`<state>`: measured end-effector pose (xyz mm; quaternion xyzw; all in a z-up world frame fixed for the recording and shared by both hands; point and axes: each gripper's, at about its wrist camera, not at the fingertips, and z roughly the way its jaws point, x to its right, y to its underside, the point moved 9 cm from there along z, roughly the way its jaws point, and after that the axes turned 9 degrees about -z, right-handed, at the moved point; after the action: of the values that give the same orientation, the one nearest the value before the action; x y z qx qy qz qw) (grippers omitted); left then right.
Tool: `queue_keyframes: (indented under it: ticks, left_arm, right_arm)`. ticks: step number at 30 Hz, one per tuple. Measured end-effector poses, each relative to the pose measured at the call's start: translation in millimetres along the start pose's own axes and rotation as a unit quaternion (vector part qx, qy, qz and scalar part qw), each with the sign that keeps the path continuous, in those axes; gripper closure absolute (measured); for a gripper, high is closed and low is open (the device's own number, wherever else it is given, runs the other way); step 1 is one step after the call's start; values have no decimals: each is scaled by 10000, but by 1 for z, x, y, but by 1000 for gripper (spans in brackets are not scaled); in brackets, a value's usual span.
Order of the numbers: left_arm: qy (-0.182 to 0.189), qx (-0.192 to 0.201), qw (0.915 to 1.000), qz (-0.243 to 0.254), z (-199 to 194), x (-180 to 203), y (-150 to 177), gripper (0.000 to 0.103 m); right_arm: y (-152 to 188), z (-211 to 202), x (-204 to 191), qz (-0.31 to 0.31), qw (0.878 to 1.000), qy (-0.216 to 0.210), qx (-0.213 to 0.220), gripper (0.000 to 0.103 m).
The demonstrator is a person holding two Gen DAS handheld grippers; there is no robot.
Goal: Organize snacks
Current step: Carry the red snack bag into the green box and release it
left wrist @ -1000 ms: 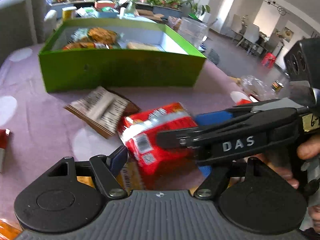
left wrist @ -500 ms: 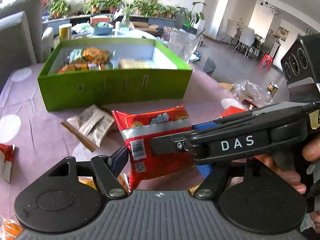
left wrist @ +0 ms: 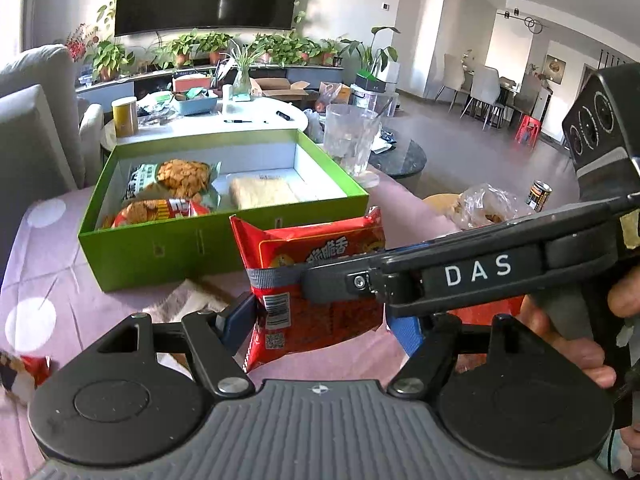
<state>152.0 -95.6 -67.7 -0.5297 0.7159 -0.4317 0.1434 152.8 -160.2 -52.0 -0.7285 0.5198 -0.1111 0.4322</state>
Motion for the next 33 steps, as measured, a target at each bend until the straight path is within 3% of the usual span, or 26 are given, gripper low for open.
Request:
queue_keyframes:
  ticks: [20,33]
  left_arm:
    - [-150,181,9985,497,47,3,-73,35]
    - [-136,79,9992,359,91,-10,-99,35]
  right_arm:
    - [-59,10,40,181,9990,176,361,47]
    - [-85,31,71,356,9976,351,473,47]
